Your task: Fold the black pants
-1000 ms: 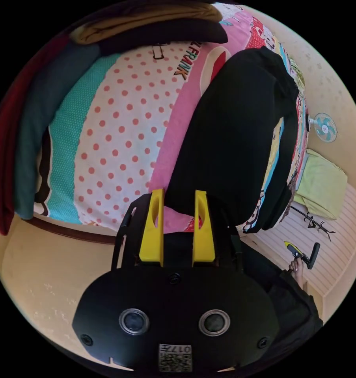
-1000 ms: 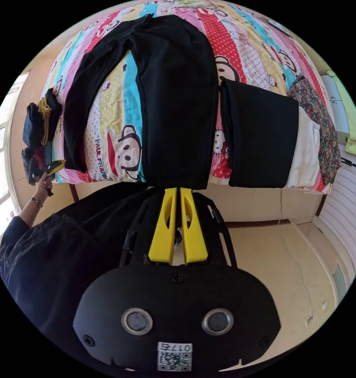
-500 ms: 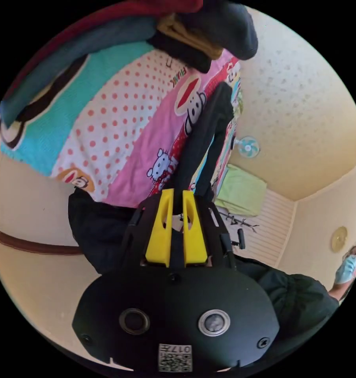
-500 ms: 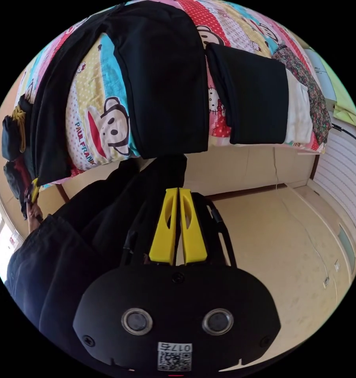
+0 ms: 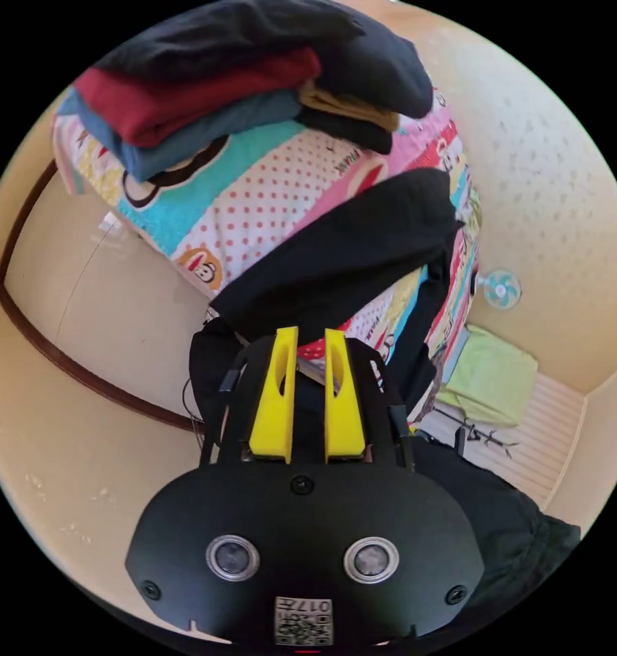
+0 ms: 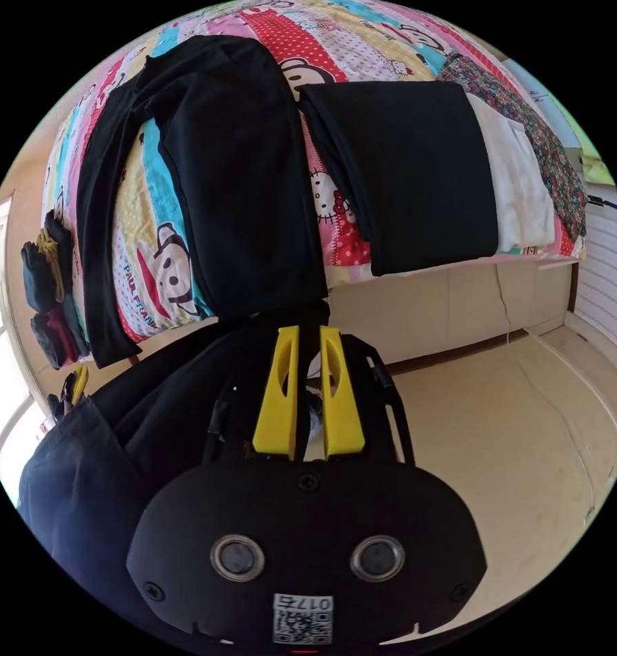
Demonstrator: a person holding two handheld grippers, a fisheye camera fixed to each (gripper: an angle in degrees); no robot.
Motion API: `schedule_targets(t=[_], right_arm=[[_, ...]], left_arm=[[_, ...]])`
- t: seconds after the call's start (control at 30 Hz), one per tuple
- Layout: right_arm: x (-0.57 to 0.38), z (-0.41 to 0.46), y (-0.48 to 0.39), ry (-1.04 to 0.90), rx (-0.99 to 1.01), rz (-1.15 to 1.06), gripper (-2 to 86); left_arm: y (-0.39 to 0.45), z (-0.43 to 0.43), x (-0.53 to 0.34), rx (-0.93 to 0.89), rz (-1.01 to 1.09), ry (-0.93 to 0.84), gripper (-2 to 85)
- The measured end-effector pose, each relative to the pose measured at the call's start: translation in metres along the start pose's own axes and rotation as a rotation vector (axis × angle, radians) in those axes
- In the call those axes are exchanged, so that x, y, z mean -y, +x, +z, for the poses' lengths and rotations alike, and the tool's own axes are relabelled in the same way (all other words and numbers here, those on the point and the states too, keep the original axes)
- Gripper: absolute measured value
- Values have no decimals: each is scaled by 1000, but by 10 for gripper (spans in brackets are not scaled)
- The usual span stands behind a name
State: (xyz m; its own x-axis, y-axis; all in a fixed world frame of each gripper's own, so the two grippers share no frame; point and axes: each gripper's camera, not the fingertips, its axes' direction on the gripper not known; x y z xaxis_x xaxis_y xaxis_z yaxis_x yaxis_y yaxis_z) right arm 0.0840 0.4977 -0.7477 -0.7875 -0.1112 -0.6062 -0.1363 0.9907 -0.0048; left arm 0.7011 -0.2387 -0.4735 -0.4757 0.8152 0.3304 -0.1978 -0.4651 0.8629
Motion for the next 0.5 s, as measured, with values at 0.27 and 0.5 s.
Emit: schedule_targets(t=[0.27,0.5], right_arm=[[48,72,59,-51,119,-27,111],[63,140,110,-49,424,-35,81]], left_arm=[[94,58,-48,23,202,-160,77],[115,70,-88,128,213,-198,77]])
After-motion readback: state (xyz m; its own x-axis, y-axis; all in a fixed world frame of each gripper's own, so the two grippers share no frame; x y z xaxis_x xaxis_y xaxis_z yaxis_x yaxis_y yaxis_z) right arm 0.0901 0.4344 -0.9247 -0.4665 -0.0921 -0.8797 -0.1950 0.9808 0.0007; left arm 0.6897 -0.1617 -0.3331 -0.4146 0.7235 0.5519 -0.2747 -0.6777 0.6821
